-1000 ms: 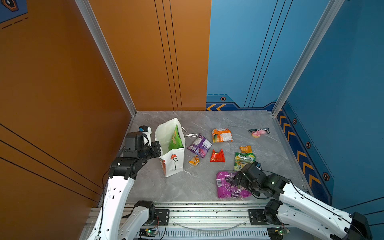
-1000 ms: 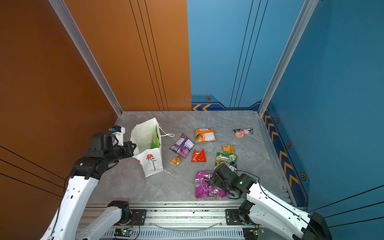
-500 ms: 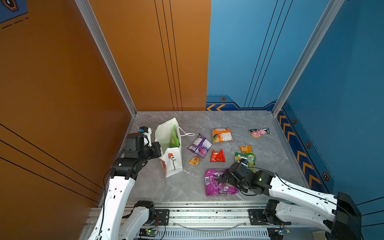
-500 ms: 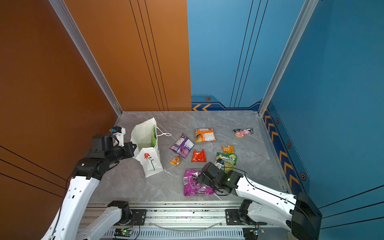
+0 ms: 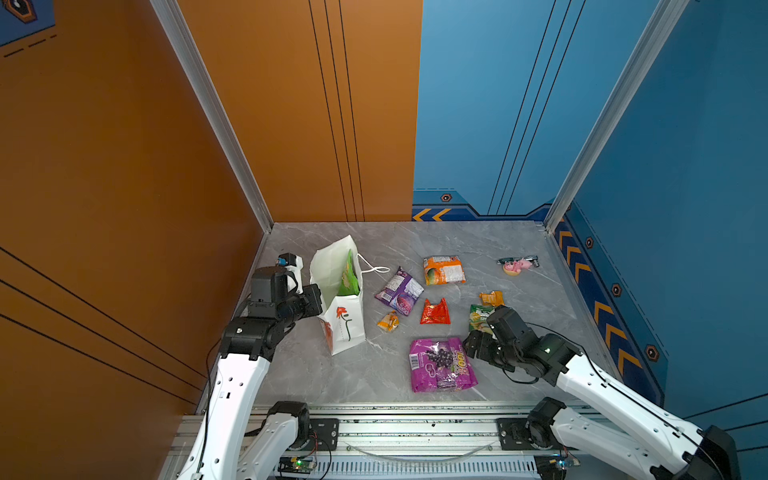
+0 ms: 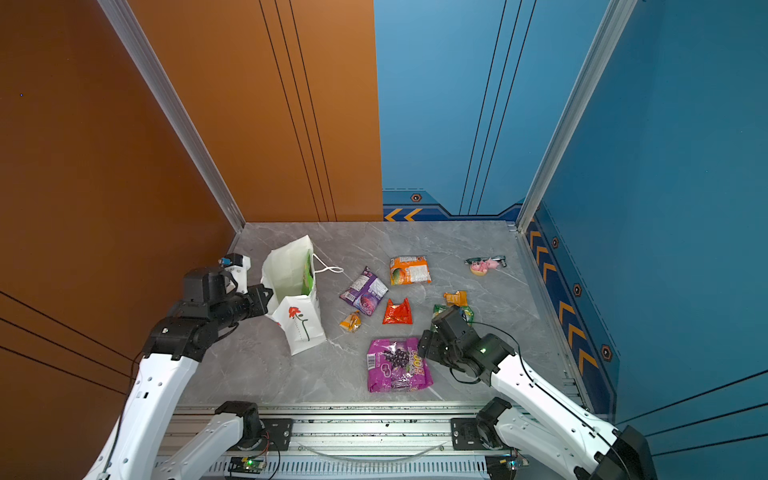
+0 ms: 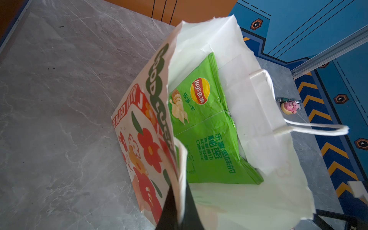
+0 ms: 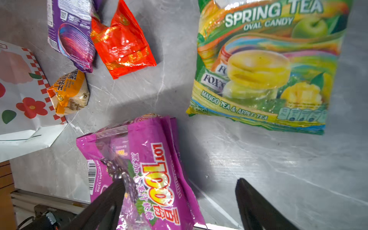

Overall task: Place the snacks into the paper bag
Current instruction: 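Lower the right gripper and close it on the purple candy bag's edge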

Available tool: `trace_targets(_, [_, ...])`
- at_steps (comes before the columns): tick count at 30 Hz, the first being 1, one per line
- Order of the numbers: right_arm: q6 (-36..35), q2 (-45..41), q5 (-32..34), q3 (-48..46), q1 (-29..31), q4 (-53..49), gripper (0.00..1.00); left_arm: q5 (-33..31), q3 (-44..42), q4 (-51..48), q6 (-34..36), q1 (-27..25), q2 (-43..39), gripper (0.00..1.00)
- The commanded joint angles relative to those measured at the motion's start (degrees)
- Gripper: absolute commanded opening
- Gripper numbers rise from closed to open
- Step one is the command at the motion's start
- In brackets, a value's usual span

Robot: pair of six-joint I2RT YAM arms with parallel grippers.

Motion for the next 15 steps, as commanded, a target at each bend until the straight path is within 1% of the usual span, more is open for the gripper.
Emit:
trace_targets(1, [-2.24, -1.86, -6.49, -2.49, -1.56, 3.56, 0.87, -0.50, -0.60, 0.91, 1.16, 0.41, -0.49, 0.00])
trace_targets(3, [-2.37, -1.97, -7.47, -3.61, -2.41, 4.09, 0.85, -0.33, -0.66, 0.92, 1.13, 0.41, -0.41, 0.00])
trace_targets(6, [-1.99, -1.40, -10.70, -5.89, -2.77, 7.56, 0.81, -0.33, -0.66, 0.91, 1.16, 0.41, -0.42, 0.00])
trace_targets(8, [-1.69, -0.92, -12.30, -7.14, -2.76, 10.01, 0.80, -0.32, -0.67, 0.91, 1.13, 0.35, -0.43, 0.00])
trace_targets(12, [-1.77, 0.50, -13.06, -8.98, -2.87, 12.22, 0.79, -0.37, -0.71, 0.91, 1.16, 0.41, -0.46, 0.00])
trace_targets(13, [-1.73, 0.88, -13.23, -9.37, -2.89, 12.79, 0.77, -0.29, -0.67, 0.91, 1.15, 0.40, -0.36, 0.00])
trace_targets(15, [-1.08, 1.70, -14.26, -10.57, -2.89, 15.06, 0.71, -0.15, -0.67, 0.91, 1.16, 0.35, -0.30, 0.00])
